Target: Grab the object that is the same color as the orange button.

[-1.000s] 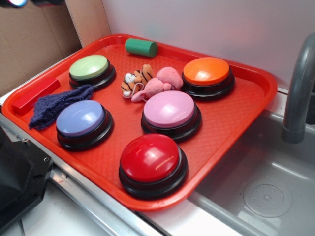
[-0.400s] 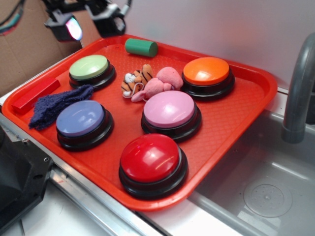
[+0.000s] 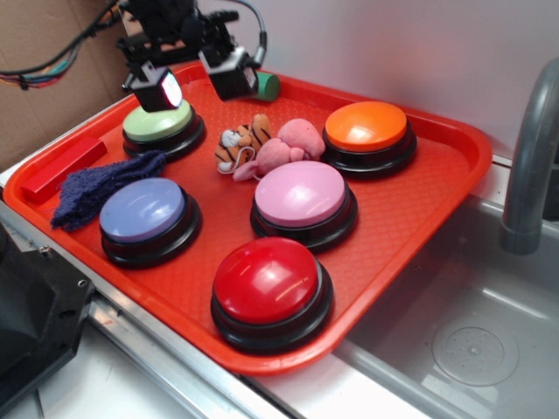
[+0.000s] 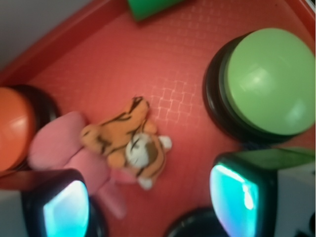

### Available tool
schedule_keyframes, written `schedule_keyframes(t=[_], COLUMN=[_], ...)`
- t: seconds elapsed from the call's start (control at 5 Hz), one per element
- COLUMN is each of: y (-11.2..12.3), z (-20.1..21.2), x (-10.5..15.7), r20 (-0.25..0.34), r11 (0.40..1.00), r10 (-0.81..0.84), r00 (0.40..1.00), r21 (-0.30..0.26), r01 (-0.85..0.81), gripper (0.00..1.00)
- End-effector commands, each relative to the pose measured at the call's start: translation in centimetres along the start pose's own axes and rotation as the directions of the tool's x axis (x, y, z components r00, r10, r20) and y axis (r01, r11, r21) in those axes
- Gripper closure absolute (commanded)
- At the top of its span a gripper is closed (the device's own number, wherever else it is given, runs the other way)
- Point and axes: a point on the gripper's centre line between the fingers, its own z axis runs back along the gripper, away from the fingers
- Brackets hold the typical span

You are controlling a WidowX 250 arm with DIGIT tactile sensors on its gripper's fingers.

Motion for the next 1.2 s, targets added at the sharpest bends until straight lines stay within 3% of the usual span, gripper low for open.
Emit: schedule_keyframes(t=[0.0, 0.2, 0.4, 0.6, 1.0], y=[-0.9, -1.3, -1.5, -1.5, -1.7], z=[-3.5, -4.7, -5.7, -5.7, -4.0], x=[0.8, 0.8, 0.3, 0.1, -0.2], r20=[0.010, -0.034, 0.007, 0.023, 0.041], r11=[0.999, 0.999, 0.997, 0.998, 0.999], r10=[-0.023, -0.017, -0.004, 0.005, 0.050], r00=[1.000, 0.999, 1.000, 1.000, 0.998], r21=[0.039, 0.033, 0.075, 0.063, 0.011], r01=[0.022, 0.018, 0.004, -0.007, -0.050], gripper=[0.00, 0.00, 0.00, 1.00, 1.00])
